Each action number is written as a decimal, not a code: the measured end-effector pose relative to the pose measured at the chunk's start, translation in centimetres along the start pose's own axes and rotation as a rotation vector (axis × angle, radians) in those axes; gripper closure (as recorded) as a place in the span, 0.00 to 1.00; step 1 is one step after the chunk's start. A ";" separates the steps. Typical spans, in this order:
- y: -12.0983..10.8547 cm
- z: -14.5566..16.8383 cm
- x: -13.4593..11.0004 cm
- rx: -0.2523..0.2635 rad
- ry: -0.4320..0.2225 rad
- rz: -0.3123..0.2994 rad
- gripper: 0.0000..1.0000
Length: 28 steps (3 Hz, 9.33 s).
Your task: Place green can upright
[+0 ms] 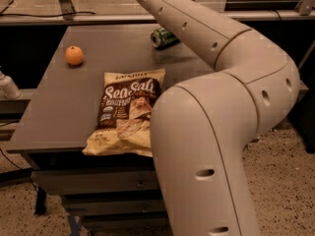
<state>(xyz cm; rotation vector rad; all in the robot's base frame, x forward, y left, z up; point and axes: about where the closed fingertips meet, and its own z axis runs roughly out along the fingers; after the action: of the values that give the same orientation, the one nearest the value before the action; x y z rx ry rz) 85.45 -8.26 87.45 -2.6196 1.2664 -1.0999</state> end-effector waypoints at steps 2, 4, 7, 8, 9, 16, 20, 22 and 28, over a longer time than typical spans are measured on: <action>-1.3 0.2 -0.8 -0.017 -0.041 0.011 0.00; -1.5 0.8 -1.5 -0.035 -0.087 0.017 0.41; 1.5 -0.7 -2.0 -0.110 -0.255 0.124 1.00; 3.5 -2.7 -2.3 -0.131 -0.399 0.236 1.00; 4.9 -4.1 -2.7 -0.115 -0.556 0.385 1.00; 12.3 -8.9 9.2 0.175 -1.339 1.470 1.00; 12.8 -8.7 0.1 0.164 -1.450 1.452 1.00; 13.5 -8.1 -0.8 0.120 -1.426 1.443 1.00; 13.8 -7.5 -0.9 0.067 -1.431 1.444 0.00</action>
Offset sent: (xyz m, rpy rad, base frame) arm 0.0176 0.0246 0.0076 0.0519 0.0550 -0.0041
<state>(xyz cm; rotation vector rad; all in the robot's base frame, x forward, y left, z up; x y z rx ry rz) 71.23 -14.92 88.23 -0.9923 1.7091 0.7676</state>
